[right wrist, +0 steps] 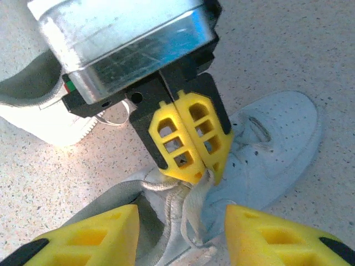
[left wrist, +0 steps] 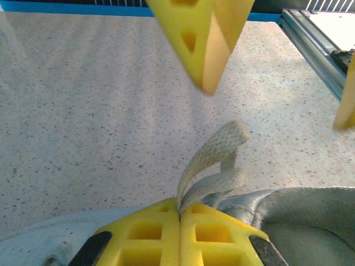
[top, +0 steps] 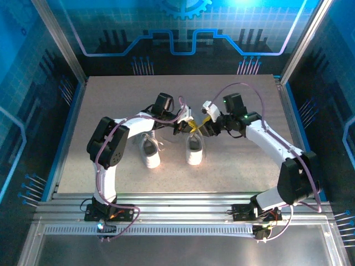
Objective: Tie the shoes
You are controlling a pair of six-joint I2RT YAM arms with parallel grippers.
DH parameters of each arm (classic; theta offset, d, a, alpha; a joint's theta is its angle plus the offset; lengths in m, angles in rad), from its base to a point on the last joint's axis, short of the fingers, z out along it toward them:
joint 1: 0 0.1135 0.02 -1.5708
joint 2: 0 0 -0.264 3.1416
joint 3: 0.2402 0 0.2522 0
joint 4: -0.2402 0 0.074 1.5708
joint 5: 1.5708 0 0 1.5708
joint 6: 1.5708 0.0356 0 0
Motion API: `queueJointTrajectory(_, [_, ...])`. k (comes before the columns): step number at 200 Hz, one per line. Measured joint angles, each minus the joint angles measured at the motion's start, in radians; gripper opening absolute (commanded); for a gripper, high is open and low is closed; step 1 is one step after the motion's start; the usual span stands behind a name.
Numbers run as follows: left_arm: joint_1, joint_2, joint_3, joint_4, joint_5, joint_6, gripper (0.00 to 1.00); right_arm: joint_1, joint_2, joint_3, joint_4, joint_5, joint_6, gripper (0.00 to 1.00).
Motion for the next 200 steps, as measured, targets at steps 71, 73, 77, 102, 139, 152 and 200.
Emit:
queueJointTrajectory(71, [-0.006,-0.031,-0.049,0.068,-0.05,0.005,0.0,-0.151,0.093,0.0,0.045,-0.121,0.218,0.38])
queueJointTrajectory(73, [-0.006,-0.031,-0.049,0.069,-0.05,0.005,0.0,-0.151,0.101,0.0,0.045,-0.128,0.222,0.38])
queueJointTrajectory(77, [-0.006,-0.031,-0.05,0.071,-0.051,0.005,0.0,-0.151,0.115,0.002,0.046,-0.137,0.232,0.38])
queueJointTrajectory(102, [-0.007,-0.034,-0.054,0.078,-0.059,0.008,0.0,-0.151,0.186,0.003,0.06,-0.204,0.274,0.35])
queueJointTrajectory(139, [-0.013,-0.042,-0.054,0.077,-0.065,0.015,0.0,-0.149,0.244,0.003,0.105,-0.306,0.307,0.35])
queueJointTrajectory(152, [-0.014,-0.043,-0.054,0.076,-0.065,0.022,0.0,-0.148,0.253,0.003,0.121,-0.336,0.316,0.35])
queueJointTrajectory(200, [-0.014,-0.043,-0.054,0.074,-0.068,0.031,0.0,-0.142,0.278,0.014,0.157,-0.417,0.336,0.35])
